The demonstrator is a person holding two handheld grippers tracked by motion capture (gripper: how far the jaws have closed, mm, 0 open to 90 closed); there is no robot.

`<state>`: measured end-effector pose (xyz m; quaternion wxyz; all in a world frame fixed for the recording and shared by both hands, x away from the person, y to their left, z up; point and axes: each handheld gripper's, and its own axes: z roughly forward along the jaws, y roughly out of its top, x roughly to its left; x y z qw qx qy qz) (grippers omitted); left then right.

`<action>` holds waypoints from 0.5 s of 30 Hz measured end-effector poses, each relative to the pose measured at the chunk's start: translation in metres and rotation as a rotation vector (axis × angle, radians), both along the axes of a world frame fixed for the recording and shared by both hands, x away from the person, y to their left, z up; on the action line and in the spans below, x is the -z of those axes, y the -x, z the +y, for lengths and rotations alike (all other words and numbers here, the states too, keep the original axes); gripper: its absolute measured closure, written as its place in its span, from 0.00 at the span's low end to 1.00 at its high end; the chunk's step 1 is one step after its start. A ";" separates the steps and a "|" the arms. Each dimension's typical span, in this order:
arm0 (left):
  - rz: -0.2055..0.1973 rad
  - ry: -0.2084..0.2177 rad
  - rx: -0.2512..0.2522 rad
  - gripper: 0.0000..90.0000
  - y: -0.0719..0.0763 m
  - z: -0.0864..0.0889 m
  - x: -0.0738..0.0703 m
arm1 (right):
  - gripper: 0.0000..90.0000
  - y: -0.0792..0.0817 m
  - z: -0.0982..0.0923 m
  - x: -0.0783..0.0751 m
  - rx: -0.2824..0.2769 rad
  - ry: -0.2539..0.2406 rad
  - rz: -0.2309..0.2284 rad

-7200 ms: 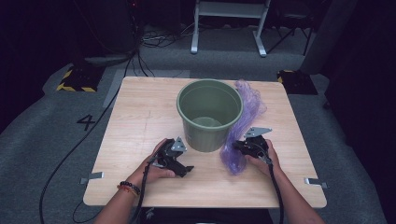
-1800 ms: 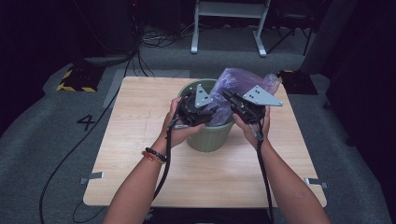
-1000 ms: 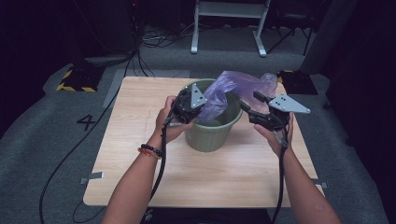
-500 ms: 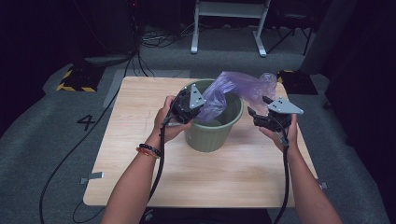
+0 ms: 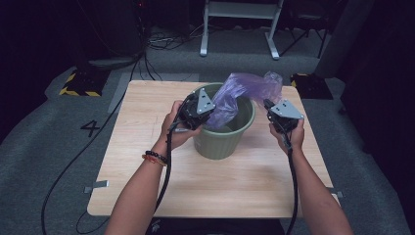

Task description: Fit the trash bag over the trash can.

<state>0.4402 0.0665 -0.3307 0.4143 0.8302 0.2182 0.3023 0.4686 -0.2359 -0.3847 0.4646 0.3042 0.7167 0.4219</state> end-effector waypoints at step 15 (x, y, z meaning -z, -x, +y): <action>0.042 0.116 -0.103 0.27 -0.006 0.017 -0.002 | 1.00 0.029 -0.010 -0.028 0.017 -0.010 -0.132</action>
